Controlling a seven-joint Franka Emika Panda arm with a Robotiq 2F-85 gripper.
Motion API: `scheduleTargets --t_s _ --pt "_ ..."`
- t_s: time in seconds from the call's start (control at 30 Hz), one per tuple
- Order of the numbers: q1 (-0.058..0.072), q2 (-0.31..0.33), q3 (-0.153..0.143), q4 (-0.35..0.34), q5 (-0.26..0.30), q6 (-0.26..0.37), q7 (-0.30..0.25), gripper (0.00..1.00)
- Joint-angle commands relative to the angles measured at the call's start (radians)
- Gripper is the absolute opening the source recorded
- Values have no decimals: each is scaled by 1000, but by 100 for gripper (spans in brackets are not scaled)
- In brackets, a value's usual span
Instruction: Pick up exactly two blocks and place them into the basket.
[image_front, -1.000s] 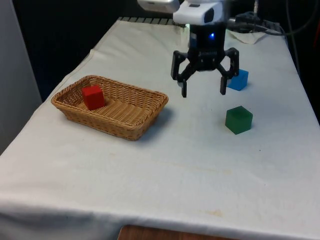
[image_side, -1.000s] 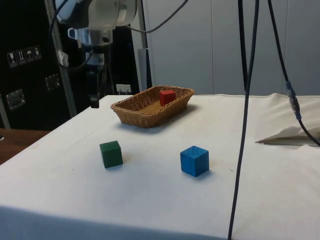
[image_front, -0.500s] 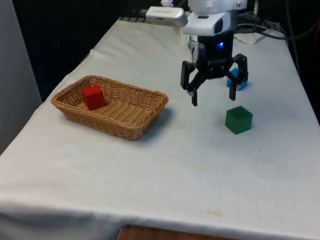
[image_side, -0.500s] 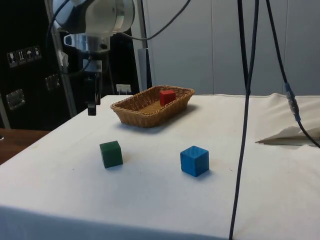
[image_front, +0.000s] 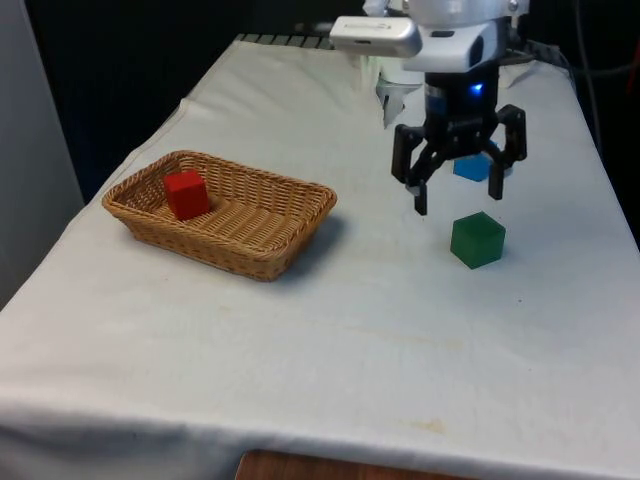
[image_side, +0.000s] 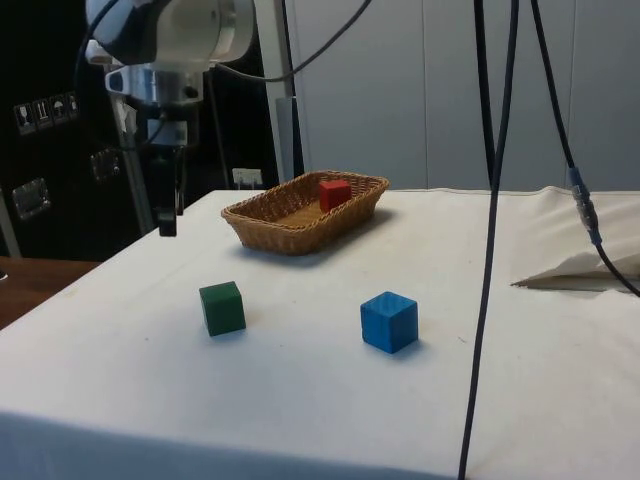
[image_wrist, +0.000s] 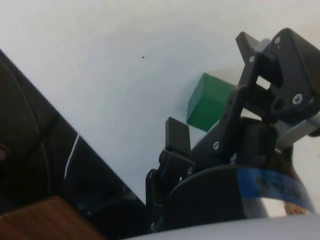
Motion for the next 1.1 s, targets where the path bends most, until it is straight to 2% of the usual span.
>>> scheduleTargets --t_s 0.0,0.03,0.07,0.1,0.3,0.33,0.37,0.47,0.57,0.6,0.63,0.87,0.9,0.93,1.07 --pt "11 -4 -3 0 -8 -7 6 100" --pt "11 -4 -1 3 -10 -9 6 100" --pt "1 0 3 8 -3 -4 2 100" --pt "12 -5 1 5 -11 -11 6 100" --pt "22 -15 15 6 -16 -12 4 100" --pt "7 -9 21 18 -14 -14 3 100" --pt "24 -18 18 4 -17 -11 4 100" --pt "28 -25 24 0 -20 -10 3 100" --pt "38 -38 24 -14 -24 -3 -7 100" --pt "19 -27 33 10 -22 -14 -1 100" --pt "41 -41 24 -20 -23 0 -10 100" --pt "64 -57 19 -59 -22 22 -27 100" --pt "26 -38 34 -8 -23 -5 -15 100" --pt "65 -58 18 -61 -22 24 -28 100" --pt "70 -59 17 -69 -22 31 -32 100"
